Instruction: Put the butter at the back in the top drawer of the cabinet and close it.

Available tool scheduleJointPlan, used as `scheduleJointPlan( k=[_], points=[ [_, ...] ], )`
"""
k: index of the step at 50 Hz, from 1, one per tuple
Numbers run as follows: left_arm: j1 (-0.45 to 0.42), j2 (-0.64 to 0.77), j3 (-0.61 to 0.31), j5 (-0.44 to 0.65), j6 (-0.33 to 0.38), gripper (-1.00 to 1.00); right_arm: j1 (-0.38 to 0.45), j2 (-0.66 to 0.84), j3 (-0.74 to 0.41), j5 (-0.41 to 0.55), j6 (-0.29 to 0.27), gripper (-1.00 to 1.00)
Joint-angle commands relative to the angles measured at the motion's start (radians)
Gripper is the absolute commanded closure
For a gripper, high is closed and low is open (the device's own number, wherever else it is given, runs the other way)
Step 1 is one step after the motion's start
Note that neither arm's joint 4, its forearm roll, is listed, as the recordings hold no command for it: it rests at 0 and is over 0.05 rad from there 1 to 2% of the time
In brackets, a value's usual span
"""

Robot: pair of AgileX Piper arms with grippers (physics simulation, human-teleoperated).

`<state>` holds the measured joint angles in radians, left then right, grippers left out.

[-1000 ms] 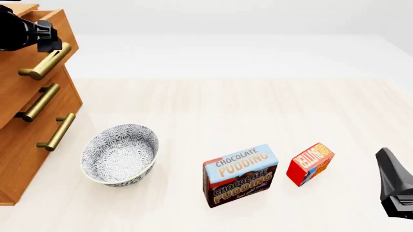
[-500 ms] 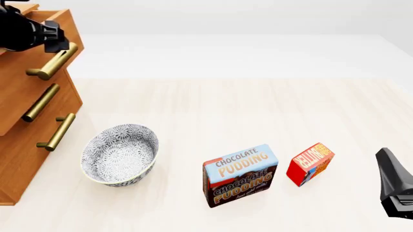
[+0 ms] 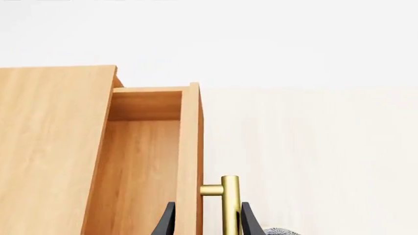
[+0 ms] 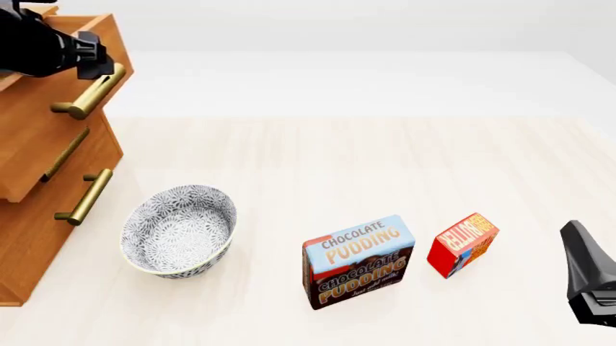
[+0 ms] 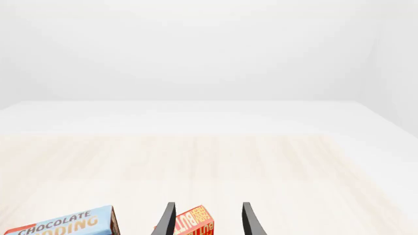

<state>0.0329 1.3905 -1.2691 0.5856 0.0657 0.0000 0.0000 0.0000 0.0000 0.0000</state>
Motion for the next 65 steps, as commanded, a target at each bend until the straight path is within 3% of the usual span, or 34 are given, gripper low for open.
scheduleJointPlan(
  k=[1, 65],
  points=[
    [-0.017, 0.049, 0.054, 0.004, 0.012, -1.00, 0.000, 0.000, 0.000, 0.000, 0.000, -1.00],
    [-0.099, 0.064, 0.066, 0.001, -0.004, -1.00, 0.000, 0.000, 0.000, 0.000, 0.000, -1.00]
  ],
)
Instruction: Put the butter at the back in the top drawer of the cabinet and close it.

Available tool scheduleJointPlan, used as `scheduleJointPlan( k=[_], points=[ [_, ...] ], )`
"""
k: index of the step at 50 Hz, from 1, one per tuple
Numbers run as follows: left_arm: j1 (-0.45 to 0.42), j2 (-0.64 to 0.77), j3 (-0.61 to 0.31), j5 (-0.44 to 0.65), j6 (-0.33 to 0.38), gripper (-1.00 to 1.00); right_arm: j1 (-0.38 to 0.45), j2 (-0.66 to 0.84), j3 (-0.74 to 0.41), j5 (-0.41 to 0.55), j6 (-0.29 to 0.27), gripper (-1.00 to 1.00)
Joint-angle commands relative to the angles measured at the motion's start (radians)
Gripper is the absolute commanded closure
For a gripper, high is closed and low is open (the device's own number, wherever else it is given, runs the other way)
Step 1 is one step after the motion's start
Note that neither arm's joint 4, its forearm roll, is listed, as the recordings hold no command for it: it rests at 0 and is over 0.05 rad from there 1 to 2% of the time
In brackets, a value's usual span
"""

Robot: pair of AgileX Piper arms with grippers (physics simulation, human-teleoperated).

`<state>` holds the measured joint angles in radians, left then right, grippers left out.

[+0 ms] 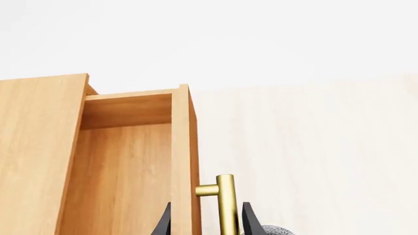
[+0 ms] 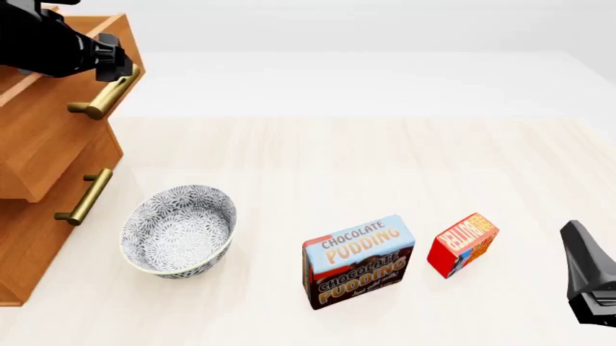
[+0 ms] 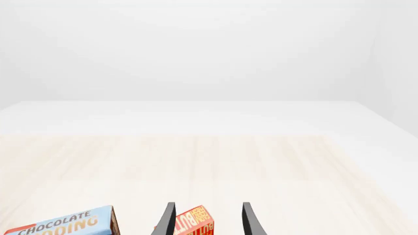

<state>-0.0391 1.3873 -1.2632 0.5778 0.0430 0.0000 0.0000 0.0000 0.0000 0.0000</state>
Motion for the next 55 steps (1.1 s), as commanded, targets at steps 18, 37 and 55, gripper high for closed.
scheduleJointPlan(
  k=[18, 37, 55],
  points=[
    [-0.048, 0.063, 0.072, 0.006, 0.015, -1.00, 0.000, 0.000, 0.000, 0.000, 0.000, -1.00],
    [-0.070, 0.059, 0.084, 0.004, 0.012, -1.00, 0.000, 0.000, 0.000, 0.000, 0.000, -1.00],
    [-0.099, 0.051, 0.100, 0.001, 0.004, -1.00, 0.000, 0.000, 0.000, 0.000, 0.000, -1.00]
  ],
)
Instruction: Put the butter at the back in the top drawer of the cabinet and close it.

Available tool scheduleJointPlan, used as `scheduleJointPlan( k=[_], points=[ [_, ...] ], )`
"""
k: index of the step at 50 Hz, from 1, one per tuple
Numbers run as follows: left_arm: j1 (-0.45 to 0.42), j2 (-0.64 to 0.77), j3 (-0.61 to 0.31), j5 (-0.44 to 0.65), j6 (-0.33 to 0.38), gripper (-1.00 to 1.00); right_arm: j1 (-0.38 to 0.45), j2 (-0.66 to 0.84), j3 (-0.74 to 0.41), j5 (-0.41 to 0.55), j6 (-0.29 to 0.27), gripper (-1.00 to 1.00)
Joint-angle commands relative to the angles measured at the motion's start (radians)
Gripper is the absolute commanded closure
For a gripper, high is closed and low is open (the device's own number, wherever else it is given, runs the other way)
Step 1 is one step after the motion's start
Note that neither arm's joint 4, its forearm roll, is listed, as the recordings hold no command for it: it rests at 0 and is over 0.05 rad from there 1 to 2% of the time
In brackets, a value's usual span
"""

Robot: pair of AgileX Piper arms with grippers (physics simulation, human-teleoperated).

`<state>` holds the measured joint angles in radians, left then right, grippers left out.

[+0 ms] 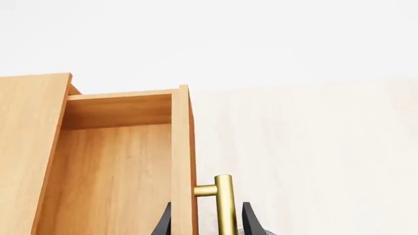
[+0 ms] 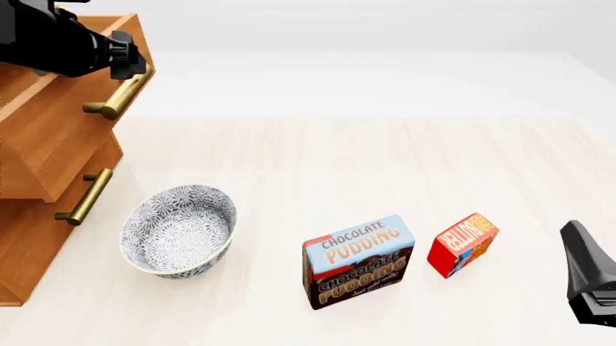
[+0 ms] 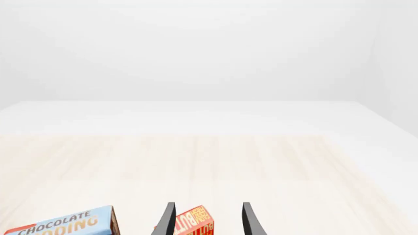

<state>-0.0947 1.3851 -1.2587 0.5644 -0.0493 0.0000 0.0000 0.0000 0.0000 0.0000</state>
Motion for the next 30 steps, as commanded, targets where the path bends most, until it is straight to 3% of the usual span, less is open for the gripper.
scheduleJointPlan(
  k=[1, 30],
  points=[
    [-0.045, 0.053, 0.096, 0.014, 0.096, -1.00, 0.000, 0.000, 0.000, 0.000, 0.000, -1.00],
    [-0.101, 0.047, 0.112, 0.015, 0.083, -1.00, 0.000, 0.000, 0.000, 0.000, 0.000, -1.00]
  ],
)
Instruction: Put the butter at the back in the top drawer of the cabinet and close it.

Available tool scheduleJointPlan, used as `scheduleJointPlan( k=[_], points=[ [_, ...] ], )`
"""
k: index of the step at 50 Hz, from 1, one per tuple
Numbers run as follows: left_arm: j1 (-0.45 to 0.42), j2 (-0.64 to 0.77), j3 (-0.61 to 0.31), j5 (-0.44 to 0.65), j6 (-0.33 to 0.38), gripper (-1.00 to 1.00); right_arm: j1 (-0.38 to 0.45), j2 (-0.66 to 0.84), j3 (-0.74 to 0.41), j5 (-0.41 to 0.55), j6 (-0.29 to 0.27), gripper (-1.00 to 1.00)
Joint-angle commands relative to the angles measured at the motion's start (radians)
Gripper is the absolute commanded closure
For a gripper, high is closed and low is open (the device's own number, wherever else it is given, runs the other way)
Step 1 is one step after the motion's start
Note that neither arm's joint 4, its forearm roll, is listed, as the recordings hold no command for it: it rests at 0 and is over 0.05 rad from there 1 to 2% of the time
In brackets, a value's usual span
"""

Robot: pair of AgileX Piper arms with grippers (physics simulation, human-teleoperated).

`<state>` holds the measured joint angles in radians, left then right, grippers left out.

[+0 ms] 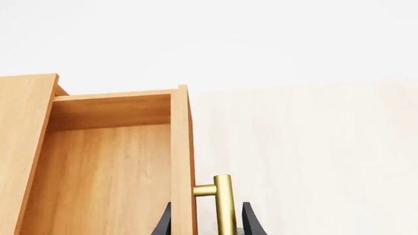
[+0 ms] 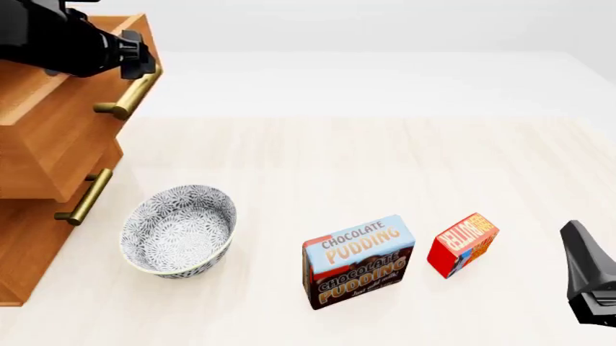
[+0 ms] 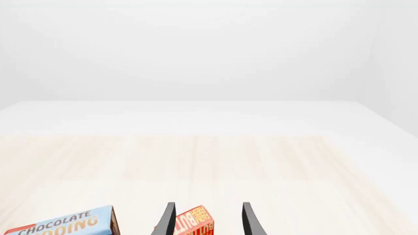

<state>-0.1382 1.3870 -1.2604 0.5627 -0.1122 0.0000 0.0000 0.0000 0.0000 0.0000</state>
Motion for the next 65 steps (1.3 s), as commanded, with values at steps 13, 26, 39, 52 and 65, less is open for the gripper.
scheduleJointPlan(
  k=[13, 26, 39, 52, 65],
  points=[
    [-0.081, 0.043, 0.117, 0.019, 0.145, -1.00, 0.000, 0.000, 0.000, 0.000, 0.000, -1.00],
    [-0.107, 0.044, 0.120, 0.021, 0.143, -1.00, 0.000, 0.000, 0.000, 0.000, 0.000, -1.00],
    [-0.130, 0.049, 0.125, 0.018, 0.138, -1.00, 0.000, 0.000, 0.000, 0.000, 0.000, -1.00],
    [-0.153, 0.054, 0.133, 0.011, 0.133, -1.00, 0.000, 0.000, 0.000, 0.000, 0.000, -1.00],
    [-0.174, 0.061, 0.132, 0.008, 0.126, -1.00, 0.000, 0.000, 0.000, 0.000, 0.000, -1.00]
  ],
)
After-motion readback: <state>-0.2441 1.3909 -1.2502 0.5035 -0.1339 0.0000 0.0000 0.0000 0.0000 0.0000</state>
